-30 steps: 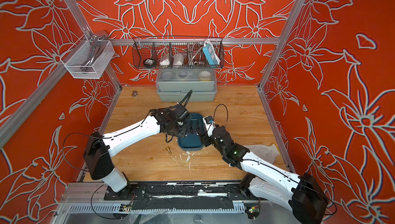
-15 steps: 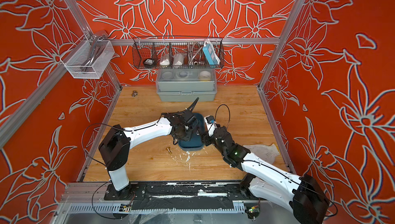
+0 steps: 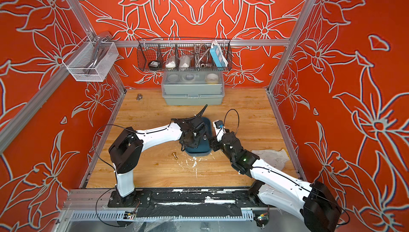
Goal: Put the chess pieces into the storage box
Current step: Place the chess piece in the storage box, then pick up the chess piece at the center of the board.
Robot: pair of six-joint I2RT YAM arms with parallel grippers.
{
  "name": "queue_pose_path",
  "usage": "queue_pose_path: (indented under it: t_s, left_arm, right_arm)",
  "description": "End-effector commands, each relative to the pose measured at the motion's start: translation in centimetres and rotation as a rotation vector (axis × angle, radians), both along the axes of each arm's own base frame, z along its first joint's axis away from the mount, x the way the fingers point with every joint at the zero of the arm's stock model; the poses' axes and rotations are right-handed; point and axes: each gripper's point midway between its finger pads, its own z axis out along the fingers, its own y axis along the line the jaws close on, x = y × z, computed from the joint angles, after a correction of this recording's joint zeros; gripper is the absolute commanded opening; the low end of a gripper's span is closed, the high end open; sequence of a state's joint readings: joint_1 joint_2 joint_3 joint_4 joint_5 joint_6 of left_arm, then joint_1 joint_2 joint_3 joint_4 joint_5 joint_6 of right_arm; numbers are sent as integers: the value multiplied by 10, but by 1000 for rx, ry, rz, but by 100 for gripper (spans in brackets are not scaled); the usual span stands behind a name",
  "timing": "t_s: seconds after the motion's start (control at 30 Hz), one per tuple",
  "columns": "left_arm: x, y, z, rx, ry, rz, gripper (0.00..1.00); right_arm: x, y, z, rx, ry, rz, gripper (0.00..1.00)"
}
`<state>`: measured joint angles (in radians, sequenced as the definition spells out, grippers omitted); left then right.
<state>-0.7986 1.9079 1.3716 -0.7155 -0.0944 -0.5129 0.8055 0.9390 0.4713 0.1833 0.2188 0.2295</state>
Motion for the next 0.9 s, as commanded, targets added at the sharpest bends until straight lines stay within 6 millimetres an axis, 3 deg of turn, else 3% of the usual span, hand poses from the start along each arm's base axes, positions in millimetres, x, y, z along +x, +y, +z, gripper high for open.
queue_pose_path:
  t_s: [0.0, 0.23, 0.4, 0.57, 0.7, 0.87]
  left_arm:
    - [-1, 4, -11, 33, 2, -7, 17]
    - [1, 4, -7, 34, -8, -6, 29]
    - [2, 3, 6, 28, -29, -10, 32]
    - [5, -2, 38, -3, -87, -25, 37]
    - [6, -2, 77, -61, -157, -36, 39]
    - [-1, 7, 121, -147, -261, -45, 41]
  right_arm:
    - [3, -7, 5, 27, -22, -41, 74]
    - [3, -8, 6, 28, -23, -45, 74]
    - [3, -9, 6, 24, -24, -50, 74]
    - [6, -17, 10, 21, -6, -93, 74]
    - [10, -32, 15, 40, 98, -154, 78]
    - [4, -66, -17, 71, 462, -257, 77]
